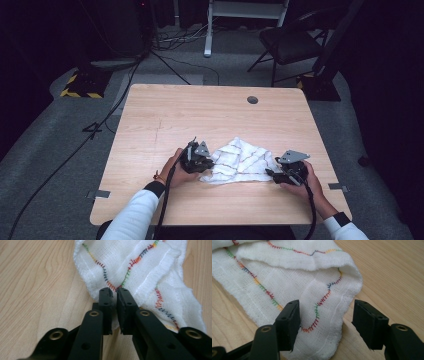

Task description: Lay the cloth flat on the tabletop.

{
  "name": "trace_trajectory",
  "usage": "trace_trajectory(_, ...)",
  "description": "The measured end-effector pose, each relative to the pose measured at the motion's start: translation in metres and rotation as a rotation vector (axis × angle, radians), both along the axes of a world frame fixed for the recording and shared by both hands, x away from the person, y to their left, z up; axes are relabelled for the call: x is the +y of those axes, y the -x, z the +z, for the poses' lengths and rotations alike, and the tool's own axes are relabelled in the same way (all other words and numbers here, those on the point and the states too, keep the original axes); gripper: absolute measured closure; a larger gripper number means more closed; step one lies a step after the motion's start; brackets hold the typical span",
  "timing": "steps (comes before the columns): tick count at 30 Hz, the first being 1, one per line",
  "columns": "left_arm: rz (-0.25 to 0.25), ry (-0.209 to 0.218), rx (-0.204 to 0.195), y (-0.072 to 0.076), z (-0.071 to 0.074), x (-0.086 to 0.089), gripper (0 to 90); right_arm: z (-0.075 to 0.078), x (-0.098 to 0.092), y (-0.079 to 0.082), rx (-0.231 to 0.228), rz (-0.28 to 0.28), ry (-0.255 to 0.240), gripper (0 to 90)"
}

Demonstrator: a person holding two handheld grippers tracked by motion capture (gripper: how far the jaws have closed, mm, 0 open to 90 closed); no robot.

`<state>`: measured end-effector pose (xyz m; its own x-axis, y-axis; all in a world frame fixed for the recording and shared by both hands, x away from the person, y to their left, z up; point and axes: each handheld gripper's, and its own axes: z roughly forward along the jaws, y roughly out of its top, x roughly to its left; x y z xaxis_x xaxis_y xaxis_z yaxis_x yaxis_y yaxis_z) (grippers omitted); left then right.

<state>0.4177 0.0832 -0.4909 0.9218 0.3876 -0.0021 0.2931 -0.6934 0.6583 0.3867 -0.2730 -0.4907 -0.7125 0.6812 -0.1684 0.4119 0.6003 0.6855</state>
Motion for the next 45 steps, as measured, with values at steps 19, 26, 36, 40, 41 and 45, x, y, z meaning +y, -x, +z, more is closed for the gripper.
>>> trace_trajectory(19,0.197,-0.033,-0.074,-0.036,0.007,0.049,87.7,0.004,-0.018,0.0,0.064,0.0,0.015,37.1)
trace_trajectory(26,0.311,-0.046,-0.088,-0.059,0.007,0.071,87.7,0.005,-0.032,0.0,0.091,0.001,0.003,36.5)
trace_trajectory(36,0.395,-0.017,-0.1,-0.073,0.005,0.071,82.8,0.006,-0.031,0.003,0.042,0.015,0.048,36.2)
trace_trajectory(40,0.327,0.022,-0.11,-0.06,0.015,0.061,74.9,0.01,-0.026,0.005,0.007,0.04,0.013,36.7)
trace_trajectory(41,0.316,0.04,-0.113,-0.057,0.018,0.059,72.6,0.011,-0.024,0.006,0.001,0.042,0.007,36.9)
trace_trajectory(45,0.246,0.096,-0.104,-0.036,0.029,0.045,55.3,0.018,-0.011,0.007,-0.026,0.085,-0.027,38.1)
